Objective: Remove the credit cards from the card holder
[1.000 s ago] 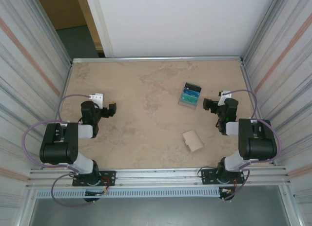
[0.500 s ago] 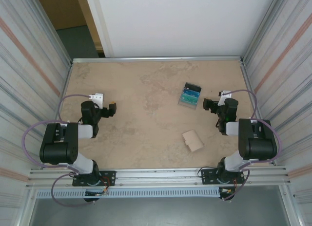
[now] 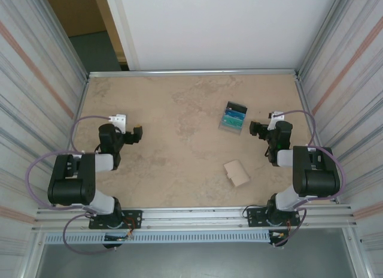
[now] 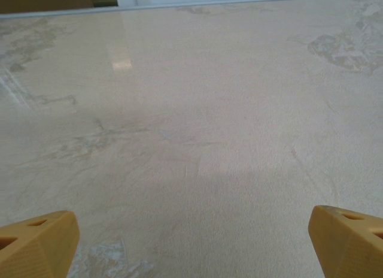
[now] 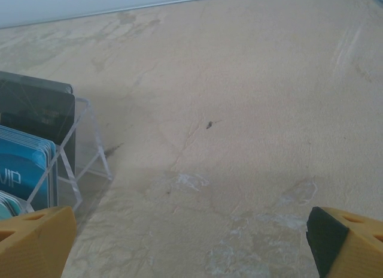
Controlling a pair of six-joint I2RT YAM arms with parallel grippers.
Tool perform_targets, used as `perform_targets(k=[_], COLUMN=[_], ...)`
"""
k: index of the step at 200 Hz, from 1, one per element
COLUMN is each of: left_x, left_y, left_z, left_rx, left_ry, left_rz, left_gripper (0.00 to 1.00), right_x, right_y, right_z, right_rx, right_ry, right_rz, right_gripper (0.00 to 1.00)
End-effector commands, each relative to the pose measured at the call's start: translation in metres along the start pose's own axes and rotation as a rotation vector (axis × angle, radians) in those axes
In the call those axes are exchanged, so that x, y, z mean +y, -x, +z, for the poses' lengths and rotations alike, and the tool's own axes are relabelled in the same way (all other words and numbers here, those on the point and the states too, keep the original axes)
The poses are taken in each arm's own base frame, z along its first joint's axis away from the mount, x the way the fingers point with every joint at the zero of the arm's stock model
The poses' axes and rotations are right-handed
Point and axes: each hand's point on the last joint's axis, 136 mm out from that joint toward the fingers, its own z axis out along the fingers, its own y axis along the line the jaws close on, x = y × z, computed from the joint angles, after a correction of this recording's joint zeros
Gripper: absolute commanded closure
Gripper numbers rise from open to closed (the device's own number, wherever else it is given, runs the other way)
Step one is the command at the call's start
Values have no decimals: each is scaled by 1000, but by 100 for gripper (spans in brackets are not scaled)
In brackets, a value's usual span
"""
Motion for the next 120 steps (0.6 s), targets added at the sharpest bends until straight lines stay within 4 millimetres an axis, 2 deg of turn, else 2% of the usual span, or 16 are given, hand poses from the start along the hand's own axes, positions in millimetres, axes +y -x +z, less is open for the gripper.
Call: perform_targets(k=[1, 60, 90, 120], left_x=[5, 20, 25, 18], left_y=[24, 63, 68, 67], left_z=[-13, -51, -62, -66], left_rx=[-55, -138, -139, -99], left_ry=[38, 134, 165, 125], left_rz=[-10, -118, -225, -312], left_gripper=[1, 1, 1, 1], right_x=[-5, -12, -7, 9], right_y=[10, 31, 34, 24], right_z=[-1, -18, -36, -60], right_rx=[9, 52, 126, 204], right_ry=[-40, -108, -141, -155], right_rz=[2, 56, 93, 90], right_gripper=[1, 1, 1, 1])
